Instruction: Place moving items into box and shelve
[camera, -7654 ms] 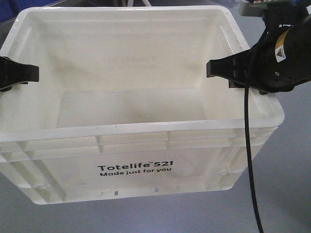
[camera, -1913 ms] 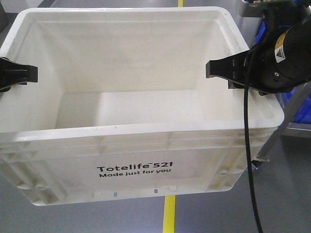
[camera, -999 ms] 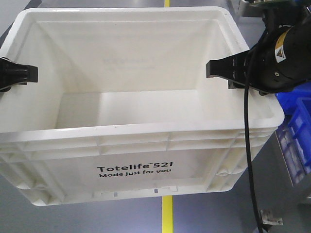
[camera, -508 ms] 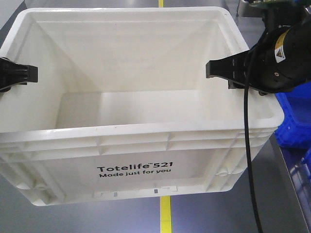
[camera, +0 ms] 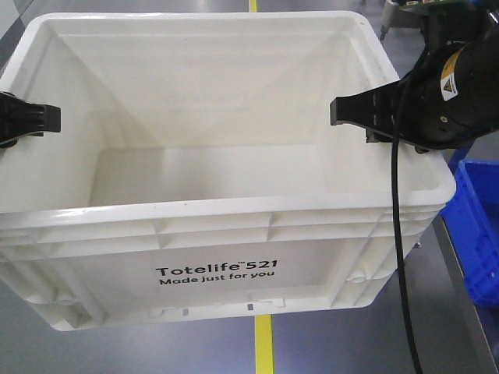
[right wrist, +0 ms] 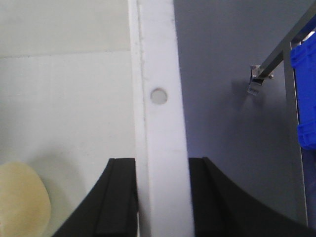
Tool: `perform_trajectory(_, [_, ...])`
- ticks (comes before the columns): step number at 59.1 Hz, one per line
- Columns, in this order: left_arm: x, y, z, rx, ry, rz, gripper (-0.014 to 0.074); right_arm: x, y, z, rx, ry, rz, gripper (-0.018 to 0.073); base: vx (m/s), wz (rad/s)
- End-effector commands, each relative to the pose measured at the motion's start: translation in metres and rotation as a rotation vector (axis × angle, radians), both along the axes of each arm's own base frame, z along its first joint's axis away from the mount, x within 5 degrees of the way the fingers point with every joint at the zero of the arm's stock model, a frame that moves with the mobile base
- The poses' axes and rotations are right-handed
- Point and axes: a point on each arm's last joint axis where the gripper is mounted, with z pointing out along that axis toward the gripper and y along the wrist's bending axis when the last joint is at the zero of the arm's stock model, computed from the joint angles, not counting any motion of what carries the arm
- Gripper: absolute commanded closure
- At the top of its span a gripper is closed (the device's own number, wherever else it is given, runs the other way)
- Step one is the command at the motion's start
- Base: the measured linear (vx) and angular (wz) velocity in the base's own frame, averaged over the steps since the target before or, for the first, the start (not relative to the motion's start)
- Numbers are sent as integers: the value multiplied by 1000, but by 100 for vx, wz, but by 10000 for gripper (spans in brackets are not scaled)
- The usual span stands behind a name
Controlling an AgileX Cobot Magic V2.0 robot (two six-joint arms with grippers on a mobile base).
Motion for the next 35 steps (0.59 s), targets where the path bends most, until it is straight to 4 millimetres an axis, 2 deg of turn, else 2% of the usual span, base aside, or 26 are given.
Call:
perform_trajectory(1, [-2,2,30,-2,-211,-43,428,1,-12,27,-40,-163,0,449,44,-6])
perform_trajectory(35, [-2,2,30,-2,-211,-43,428,1,-12,27,-40,-162,0,449,43,-6])
